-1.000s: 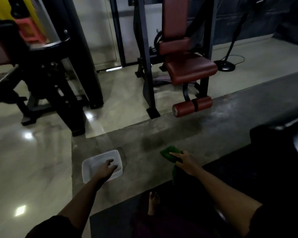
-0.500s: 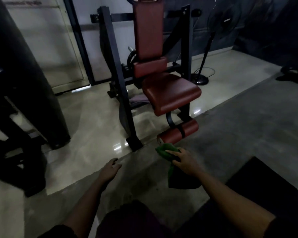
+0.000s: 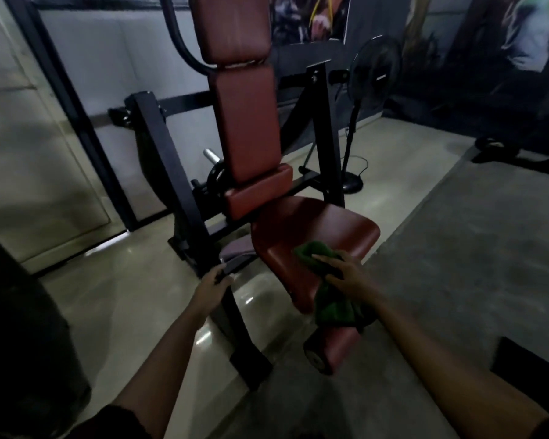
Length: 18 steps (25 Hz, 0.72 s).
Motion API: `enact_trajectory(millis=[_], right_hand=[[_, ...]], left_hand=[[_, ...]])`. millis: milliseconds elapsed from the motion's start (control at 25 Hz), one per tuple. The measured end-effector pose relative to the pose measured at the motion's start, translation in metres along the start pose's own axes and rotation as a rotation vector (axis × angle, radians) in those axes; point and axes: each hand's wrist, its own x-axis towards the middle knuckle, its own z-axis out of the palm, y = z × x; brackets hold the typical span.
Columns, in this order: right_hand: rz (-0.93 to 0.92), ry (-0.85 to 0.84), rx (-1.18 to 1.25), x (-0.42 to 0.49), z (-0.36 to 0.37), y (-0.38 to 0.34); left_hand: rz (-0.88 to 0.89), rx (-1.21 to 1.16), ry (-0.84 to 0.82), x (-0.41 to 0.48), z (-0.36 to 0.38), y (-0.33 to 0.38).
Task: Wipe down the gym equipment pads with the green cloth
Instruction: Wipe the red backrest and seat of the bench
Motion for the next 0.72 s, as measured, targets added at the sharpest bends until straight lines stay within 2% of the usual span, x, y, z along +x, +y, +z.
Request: enact_trajectory(millis=[200,360,440,720], right_hand=[[-0.090,0.180,0.027,0.135,-0.043,-0.022],[-0.280,0.290,0.080,0.272,-0.080,-0.036],[-0.343,0.333,0.134,0.341,-0.107,-0.046],[-0.579,0.505,0.278,0.525,-0.175,-0.087]], left_hand=[[0.163,-0.103,0.001,0.116,-0.022,0.076],[0.362,-0.147,0.073,0.209,-0.046,0.152],[0.465,-0.136,0.134,0.256,-0.057,0.198],[0.627,-0.184,0.438,0.388,-0.095,0.304]])
